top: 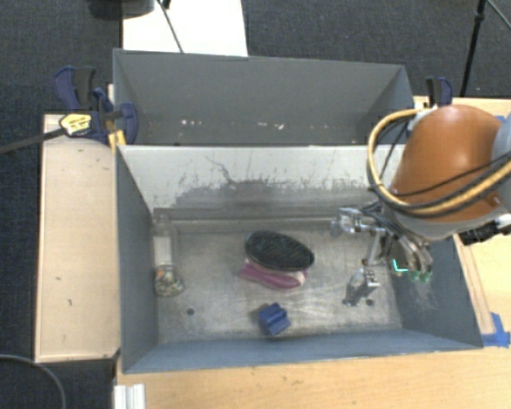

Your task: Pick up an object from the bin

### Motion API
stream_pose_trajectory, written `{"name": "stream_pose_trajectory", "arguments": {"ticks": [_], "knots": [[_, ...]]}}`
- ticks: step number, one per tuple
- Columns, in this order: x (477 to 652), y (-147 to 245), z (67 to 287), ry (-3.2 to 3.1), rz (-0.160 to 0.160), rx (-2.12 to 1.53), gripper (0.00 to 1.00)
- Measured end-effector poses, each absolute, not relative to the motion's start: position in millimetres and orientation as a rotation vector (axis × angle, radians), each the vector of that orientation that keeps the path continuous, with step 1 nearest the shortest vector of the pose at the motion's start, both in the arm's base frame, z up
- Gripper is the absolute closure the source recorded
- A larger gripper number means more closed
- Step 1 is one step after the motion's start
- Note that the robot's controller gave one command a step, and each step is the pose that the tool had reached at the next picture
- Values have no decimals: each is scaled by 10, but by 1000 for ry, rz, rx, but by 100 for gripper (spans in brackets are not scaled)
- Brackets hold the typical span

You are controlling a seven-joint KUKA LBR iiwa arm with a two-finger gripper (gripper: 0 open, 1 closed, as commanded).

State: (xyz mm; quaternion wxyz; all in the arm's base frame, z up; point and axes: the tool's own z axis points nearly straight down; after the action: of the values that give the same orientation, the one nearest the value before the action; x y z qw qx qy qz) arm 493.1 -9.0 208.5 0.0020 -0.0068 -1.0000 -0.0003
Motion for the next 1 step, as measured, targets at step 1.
{"name": "stream_pose_trajectory", "arguments": {"ticks": [1], "knots": [[5448, 707, 681, -3135, -2, 246, 0]]}}
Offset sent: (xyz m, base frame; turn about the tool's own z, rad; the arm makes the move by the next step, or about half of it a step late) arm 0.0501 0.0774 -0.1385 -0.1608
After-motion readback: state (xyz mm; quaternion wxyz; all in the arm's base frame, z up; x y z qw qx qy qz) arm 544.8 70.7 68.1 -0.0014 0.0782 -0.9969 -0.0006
